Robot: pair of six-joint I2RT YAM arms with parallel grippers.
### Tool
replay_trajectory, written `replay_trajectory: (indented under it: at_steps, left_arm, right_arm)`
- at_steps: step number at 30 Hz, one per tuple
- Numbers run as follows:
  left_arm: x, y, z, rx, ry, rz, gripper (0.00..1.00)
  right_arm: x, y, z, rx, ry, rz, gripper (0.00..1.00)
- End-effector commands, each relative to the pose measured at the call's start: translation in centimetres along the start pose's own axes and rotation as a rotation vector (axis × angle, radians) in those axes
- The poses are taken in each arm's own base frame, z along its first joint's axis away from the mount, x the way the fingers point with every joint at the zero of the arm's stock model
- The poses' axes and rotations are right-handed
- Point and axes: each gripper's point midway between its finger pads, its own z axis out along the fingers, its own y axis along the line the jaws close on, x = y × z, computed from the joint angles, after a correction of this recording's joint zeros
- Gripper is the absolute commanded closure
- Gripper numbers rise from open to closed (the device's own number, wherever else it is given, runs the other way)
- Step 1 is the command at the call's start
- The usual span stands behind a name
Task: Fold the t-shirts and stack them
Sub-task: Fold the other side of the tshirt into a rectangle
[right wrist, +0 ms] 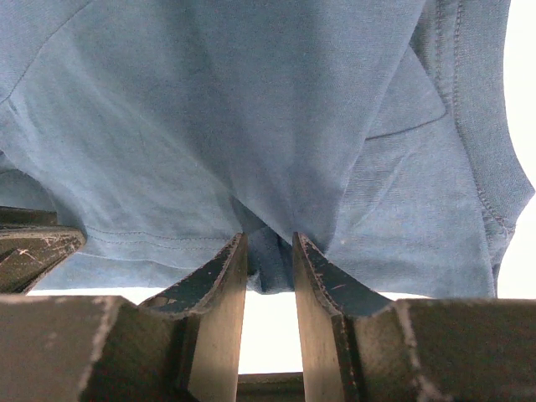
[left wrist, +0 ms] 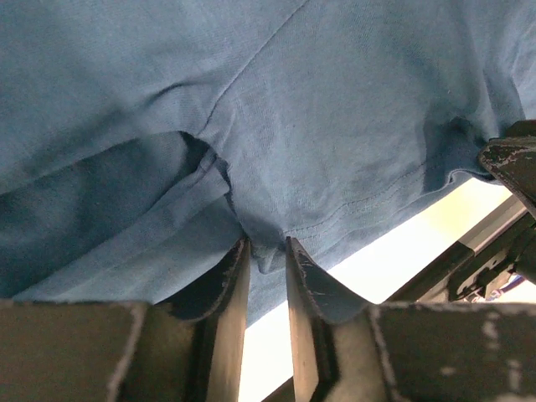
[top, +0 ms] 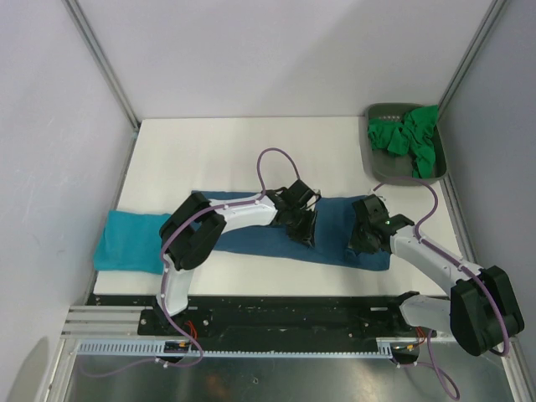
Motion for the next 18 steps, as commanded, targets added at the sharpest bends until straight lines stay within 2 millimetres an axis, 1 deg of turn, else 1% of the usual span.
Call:
replay_trajectory:
  at_steps: [1,4,7,12,18]
  left_arm:
    - [-1.5,-1.7,-0.8,0.026,-0.047,0.015,0.76]
    - [-1.9,-2.0,-1.5,0.025,-0.071,0.020,0.87]
    - [-2.3,-2.2,-2.3,0.026,-0.096,0.021,0.93]
    - [-3.1,-2.2,-3.7,0.029,-0.134,0.009,0.97]
    - [-3.8,-0.8,-5.3,0.010,-0.170,-0.024,1.00]
  right_arm:
    - [-0.5,0.1,0.0,0.000,-0.025,0.001,0.67]
    - [-0.5,0.0,0.0,0.004,-0.027,0.002,0.67]
    - [-0.6,-0.2,0.1,0.010,-0.028,0.004,0.67]
    - [-0.5,-0.5,0.1,0.022,-0.025,0.012,0.66]
    - [-0.2,-0.8,0.2,0.025,-0.023,0.027,0.65]
